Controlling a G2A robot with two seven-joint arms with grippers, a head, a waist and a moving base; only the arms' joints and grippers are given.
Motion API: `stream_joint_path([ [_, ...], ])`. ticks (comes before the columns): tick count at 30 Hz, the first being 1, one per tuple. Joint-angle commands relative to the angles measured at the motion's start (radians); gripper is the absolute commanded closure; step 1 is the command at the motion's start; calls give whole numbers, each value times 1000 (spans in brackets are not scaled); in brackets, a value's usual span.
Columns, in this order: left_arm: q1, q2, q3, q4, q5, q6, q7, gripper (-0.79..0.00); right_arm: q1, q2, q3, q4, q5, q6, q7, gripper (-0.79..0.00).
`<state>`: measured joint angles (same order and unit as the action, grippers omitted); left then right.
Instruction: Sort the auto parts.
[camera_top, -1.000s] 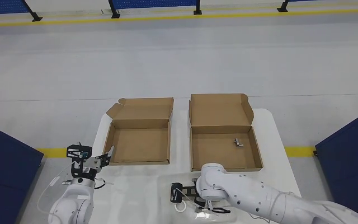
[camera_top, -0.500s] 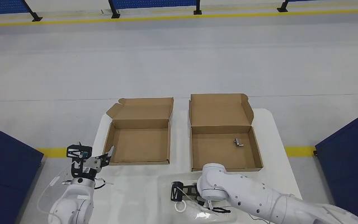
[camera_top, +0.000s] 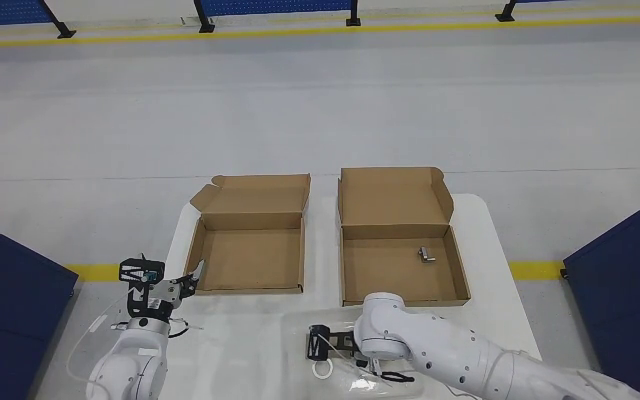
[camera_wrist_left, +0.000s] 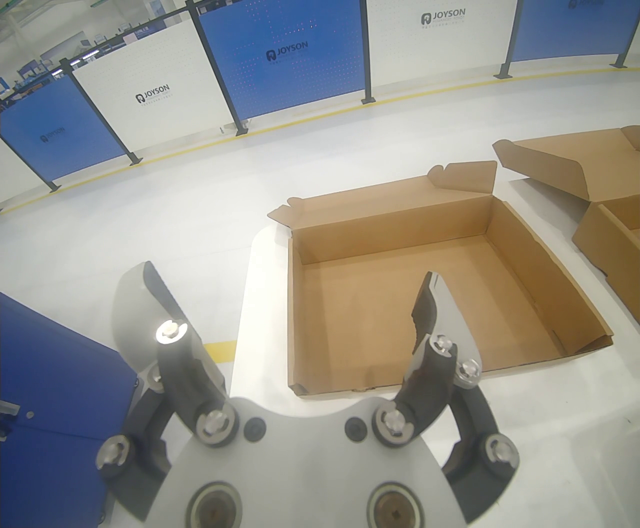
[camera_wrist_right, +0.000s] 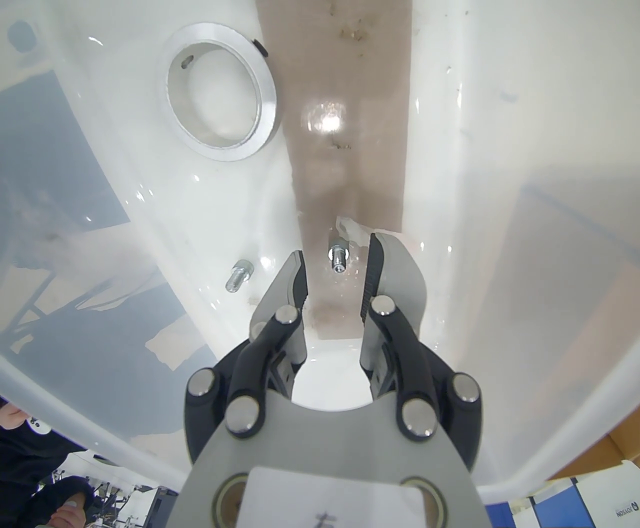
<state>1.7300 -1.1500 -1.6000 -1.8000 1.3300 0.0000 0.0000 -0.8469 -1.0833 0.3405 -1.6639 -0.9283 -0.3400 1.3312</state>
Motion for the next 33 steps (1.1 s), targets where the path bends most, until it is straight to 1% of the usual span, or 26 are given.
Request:
stream_joint_path([
  [1, 0, 0, 0, 0, 0, 0, 0, -785, -3, 0, 4, 4, -1, -4, 0, -169],
  [3, 0, 0, 0, 0, 0, 0, 0, -785, -6, -1, 8, 8, -1, -8, -4, -145],
  [5, 0, 0, 0, 0, 0, 0, 0, -785, -8, -2, 11, 14, -3, -12, -8, -99],
  [7, 0, 0, 0, 0, 0, 0, 0, -785, -11, -3, 14, 20, -1, -16, -11, 0],
  [14, 0, 0, 0, 0, 0, 0, 0, -785, -16, -1, 35, -16, -8, 1, 36, 0],
  [18, 0, 0, 0, 0, 0, 0, 0, -785, -28, 16, 70, -72, 0, 12, 69, 0],
  [21, 0, 0, 0, 0, 0, 0, 0, -785, -44, 30, 101, -111, 26, -1, 82, 0],
  [30, 0, 0, 0, 0, 0, 0, 0, -785, -44, 30, 101, -111, 26, -1, 82, 0],
  [33, 0, 0, 0, 0, 0, 0, 0, -785, -54, 37, 134, -111, 55, -14, 18, 0],
])
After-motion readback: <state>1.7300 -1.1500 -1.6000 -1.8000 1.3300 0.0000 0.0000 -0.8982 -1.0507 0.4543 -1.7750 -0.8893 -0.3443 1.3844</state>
